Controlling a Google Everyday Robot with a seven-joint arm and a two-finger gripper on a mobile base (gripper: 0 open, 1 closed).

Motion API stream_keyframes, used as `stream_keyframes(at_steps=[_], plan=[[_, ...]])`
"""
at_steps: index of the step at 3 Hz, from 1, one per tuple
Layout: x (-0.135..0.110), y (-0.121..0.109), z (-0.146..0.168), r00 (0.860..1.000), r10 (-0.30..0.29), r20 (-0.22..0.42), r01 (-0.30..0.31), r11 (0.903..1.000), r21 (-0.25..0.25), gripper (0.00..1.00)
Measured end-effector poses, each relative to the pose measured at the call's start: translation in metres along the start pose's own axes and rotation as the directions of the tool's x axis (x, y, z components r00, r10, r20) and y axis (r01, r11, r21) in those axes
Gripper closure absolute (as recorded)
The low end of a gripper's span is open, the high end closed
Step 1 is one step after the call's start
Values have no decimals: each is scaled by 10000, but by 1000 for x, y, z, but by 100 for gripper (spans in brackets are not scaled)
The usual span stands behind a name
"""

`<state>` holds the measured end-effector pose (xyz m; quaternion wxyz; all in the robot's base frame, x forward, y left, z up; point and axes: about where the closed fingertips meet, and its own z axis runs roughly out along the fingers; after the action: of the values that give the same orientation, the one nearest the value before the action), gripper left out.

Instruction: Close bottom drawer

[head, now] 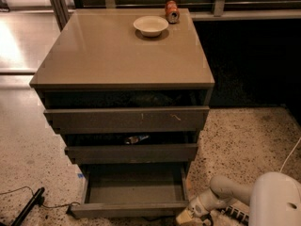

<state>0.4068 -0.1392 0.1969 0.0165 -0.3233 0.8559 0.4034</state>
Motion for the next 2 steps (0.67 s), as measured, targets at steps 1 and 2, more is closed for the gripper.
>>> stream_keyframes(at_steps=[1,2], plan=[[-15,-3,0,9990,109,424,-110,9999,12,100],[-14,-3,1,9990,102,434,-103,9999,11,100]])
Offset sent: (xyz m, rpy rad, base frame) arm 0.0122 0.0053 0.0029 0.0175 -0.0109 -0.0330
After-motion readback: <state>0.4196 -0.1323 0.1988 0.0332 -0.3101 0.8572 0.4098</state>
